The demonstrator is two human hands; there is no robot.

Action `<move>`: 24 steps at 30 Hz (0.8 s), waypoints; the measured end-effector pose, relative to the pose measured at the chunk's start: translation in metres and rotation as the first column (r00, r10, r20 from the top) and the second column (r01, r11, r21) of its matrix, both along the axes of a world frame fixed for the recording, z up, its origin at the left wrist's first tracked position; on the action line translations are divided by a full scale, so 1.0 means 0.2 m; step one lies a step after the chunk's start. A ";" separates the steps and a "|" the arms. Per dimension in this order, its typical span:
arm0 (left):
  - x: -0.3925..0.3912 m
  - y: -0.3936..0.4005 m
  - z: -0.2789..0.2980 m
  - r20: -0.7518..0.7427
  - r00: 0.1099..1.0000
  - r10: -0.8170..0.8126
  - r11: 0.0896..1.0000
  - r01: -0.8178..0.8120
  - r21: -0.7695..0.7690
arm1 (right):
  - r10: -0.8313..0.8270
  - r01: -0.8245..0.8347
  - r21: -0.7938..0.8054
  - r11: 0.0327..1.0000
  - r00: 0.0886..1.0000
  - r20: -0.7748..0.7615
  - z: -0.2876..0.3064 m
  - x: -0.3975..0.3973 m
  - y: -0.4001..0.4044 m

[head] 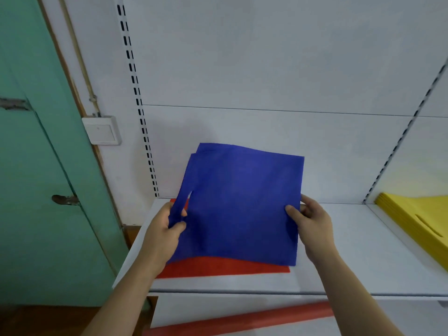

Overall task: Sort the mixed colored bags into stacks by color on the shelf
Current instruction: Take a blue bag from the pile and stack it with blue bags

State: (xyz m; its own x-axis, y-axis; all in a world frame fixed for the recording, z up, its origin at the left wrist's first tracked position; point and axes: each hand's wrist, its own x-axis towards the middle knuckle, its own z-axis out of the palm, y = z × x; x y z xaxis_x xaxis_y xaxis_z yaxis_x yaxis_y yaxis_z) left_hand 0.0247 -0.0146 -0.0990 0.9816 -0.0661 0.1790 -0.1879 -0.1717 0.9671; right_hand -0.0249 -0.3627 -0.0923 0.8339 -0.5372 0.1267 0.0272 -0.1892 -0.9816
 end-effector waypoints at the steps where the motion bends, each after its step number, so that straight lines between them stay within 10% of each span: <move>1: 0.01 0.00 -0.01 -0.012 1.000 -0.007 1.000 0.007 -0.026 | -0.008 0.009 -0.018 1.000 0.999 0.043 0.01 -0.01 0.00; 7: 0.05 -0.08 0.03 -0.001 0.999 -0.041 0.982 0.040 -0.182 | -0.084 0.120 -0.189 0.975 0.978 0.192 0.08 -0.07 0.04; 14: 0.00 -0.18 -0.03 0.038 0.999 -0.009 0.999 0.010 -0.038 | -0.095 0.103 -0.240 0.965 0.995 0.044 -0.09 -0.17 0.04; 24: -0.02 -0.39 -0.02 0.089 0.996 0.010 1.000 -0.008 -0.021 | -0.355 0.407 -0.238 0.882 0.906 0.232 0.01 -0.44 -0.01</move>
